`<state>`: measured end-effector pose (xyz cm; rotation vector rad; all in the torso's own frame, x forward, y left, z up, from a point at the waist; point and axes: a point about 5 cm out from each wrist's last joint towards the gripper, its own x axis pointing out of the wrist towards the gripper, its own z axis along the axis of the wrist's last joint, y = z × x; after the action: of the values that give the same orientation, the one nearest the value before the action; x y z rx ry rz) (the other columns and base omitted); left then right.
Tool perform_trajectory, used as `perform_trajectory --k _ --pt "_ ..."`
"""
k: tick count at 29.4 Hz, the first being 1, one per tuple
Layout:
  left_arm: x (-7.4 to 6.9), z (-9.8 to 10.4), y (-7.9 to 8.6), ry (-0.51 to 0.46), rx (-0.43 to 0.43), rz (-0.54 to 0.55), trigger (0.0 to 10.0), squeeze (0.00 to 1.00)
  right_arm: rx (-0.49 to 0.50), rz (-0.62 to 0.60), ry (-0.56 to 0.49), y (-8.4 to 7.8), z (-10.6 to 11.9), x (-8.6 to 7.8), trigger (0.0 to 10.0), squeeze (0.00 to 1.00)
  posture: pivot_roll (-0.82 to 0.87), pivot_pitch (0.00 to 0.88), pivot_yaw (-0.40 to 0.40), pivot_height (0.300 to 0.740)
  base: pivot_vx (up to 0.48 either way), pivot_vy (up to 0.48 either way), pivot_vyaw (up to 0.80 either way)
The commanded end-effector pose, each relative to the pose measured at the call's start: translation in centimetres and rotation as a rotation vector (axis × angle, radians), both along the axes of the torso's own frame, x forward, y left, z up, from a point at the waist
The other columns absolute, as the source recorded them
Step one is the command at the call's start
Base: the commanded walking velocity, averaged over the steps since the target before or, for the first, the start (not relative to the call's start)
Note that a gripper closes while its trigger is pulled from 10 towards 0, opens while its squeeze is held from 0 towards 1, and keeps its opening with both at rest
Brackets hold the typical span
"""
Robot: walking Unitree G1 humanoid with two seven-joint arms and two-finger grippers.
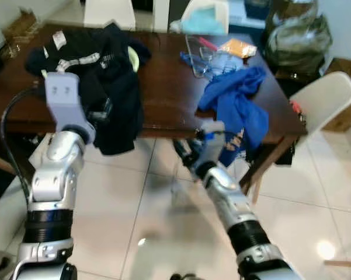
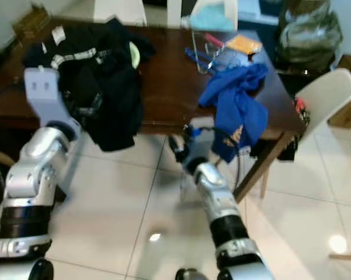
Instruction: Hang hanger
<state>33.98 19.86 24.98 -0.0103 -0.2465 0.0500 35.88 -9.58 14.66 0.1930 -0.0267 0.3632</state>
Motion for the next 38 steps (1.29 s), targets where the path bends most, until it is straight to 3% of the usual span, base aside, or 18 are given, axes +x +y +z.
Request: perform_trajectory --k 1,4,5,7,8,9,16,18,25,28,31,35,37,38 --pt "-0.3 -0.4 1.0 0.022 0.011 0.018 10.0 0.0 0.028 -0.059 -0.04 -0.5 0.2 -0.1 10.0 0.0 0.05 0.169 -0.072 0.74 0.439 0.0 0.0" --pt "-0.3 -0.4 1.0 0.022 0.011 0.018 10.0 0.0 0.028 -0.059 -0.04 -0.5 0.2 -0.1 10.0 0.0 0.05 0.169 -0.072 0.74 0.439 0.0 0.0" --pt "-0.5 -0.5 1.2 0.028 0.015 0.013 10.0 0.0 0.06 -0.201 -0.148 -3.0 1.8 0.2 10.0 0.0 0.05 0.169 -0.072 0.74 0.439 0.0 0.0" --pt "-0.6 -0.5 1.2 0.028 0.018 0.01 10.0 0.0 0.075 -0.233 -0.186 -3.6 2.4 0.2 10.0 0.0 0.05 0.174 -0.071 0.74 0.437 0.0 0.0" --pt "-0.6 -0.5 1.2 0.028 0.018 0.01 10.0 0.0 0.075 -0.233 -0.186 -3.6 2.4 0.2 10.0 0.0 0.05 0.174 -0.071 0.74 0.435 0.0 0.0" --pt "-0.8 -0.4 1.2 0.027 0.017 0.012 10.0 0.0 0.104 -0.248 -0.27 -4.0 3.7 0.0 10.0 0.0 0.05 0.174 -0.071 0.74 0.439 0.0 0.0" --pt "-0.9 -0.3 1.4 0.027 0.014 0.017 10.0 0.0 0.126 -0.256 -0.34 -4.1 4.7 -0.2 10.0 0.0 0.05 0.18 -0.076 0.74 0.439 0.0 0.0" --pt "-0.8 -0.3 1.6 0.033 0.028 0.006 10.0 0.0 0.128 -0.255 -0.408 -4.1 5.7 -0.4 10.0 0.0 0.05 0.18 -0.077 0.74 0.437 0.0 0.0" --pt "-0.8 -0.2 1.7 0.037 0.039 -0.004 10.0 0.0 0.128 -0.259 -0.435 -4.0 6.0 -0.5 10.0 0.0 0.05 0.18 -0.077 0.74 0.439 0.0 0.0" --pt "-0.5 1.3 1.8 -0.003 0.077 0.021 10.0 0.0 0.135 -0.253 -0.408 -4.1 5.4 -0.4 10.0 0.0 0.05 0.186 -0.081 0.74 0.251 0.0 0.0" --pt "-0.5 1.3 1.8 -0.003 0.077 0.021 10.0 0.0 0.135 -0.253 -0.408 -4.1 5.4 -0.4 10.0 0.0 0.05 0.186 -0.081 0.74 0.0 0.0 0.0" --pt "-0.5 3.7 2.6 -0.086 0.136 0.065 10.0 0.0 0.139 -0.25 -0.41 -4.0 5.3 -0.3 10.0 0.0 0.06 0.185 -0.085 0.74 0.0 0.0 0.0" --pt "-0.5 3.7 2.6 -0.086 0.136 0.065 10.0 0.0 0.139 -0.25 -0.41 -4.0 5.3 -0.3 10.0 0.0 0.06 0.185 -0.085 0.74 0.0 0.0 0.0" --pt "-0.5 4.9 3.3 -0.121 0.176 0.115 10.0 0.0 0.139 -0.251 -0.411 -4.1 5.4 -0.2 10.0 0.0 0.06 0.184 -0.085 0.74 0.0 0.0 0.0"
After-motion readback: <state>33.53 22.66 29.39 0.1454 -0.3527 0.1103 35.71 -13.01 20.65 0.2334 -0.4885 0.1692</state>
